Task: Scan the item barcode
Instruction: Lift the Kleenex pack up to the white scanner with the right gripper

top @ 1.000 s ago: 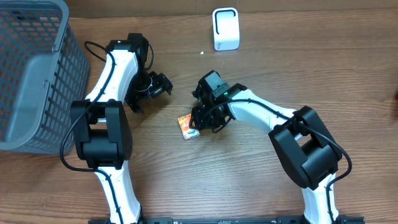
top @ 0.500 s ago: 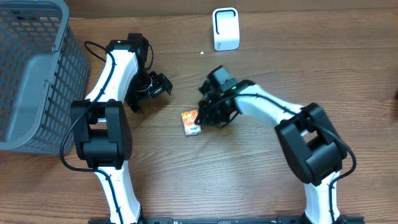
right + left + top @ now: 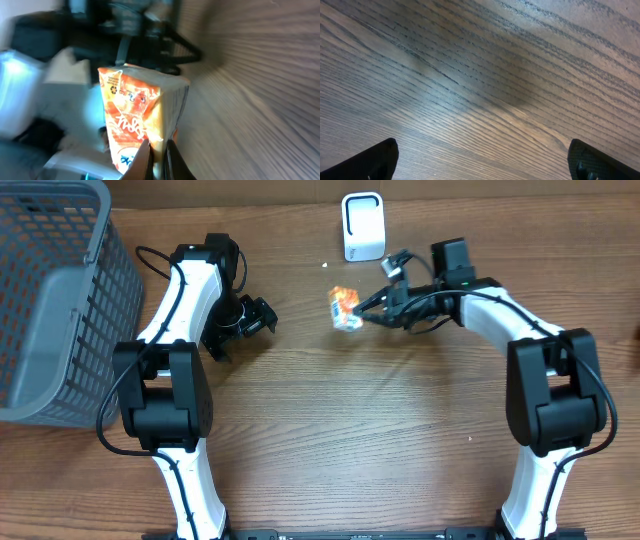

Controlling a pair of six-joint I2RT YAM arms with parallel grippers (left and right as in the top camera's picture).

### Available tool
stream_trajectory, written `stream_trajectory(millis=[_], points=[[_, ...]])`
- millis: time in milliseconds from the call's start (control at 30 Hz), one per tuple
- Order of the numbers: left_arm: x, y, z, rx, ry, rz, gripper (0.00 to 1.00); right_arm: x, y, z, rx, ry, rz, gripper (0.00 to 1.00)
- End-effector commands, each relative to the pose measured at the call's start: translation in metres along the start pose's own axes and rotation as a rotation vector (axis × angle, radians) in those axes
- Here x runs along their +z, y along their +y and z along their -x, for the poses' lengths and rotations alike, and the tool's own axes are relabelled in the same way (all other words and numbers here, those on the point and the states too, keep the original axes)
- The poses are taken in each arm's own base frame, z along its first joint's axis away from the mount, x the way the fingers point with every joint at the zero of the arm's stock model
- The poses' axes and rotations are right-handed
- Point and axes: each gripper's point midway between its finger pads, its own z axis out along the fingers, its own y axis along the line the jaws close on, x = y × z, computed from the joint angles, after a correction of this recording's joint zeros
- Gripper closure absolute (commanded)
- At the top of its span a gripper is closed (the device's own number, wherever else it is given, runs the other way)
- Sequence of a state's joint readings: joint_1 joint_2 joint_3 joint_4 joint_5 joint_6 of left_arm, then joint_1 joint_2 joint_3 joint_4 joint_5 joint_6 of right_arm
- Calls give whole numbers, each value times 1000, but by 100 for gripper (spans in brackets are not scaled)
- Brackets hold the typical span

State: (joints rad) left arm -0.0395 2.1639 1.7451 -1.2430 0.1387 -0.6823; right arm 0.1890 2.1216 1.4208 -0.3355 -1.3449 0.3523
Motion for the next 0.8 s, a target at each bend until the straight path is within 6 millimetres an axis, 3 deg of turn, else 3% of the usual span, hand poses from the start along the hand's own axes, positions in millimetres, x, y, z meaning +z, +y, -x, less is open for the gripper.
stream_trajectory(millis=[0, 167, 500, 767], points=[[6, -2, -6, -13, 19, 7, 0, -24, 51, 2, -93, 45, 200, 96], [6, -2, -6, -12, 19, 7, 0, -35, 52, 12, -117, 18, 193, 96], [6, -2, -6, -12, 19, 7, 0, -37, 62, 23, -327, 1, 193, 96], [6, -2, -6, -12, 19, 7, 0, -37, 64, 25, -372, -3, 192, 96]])
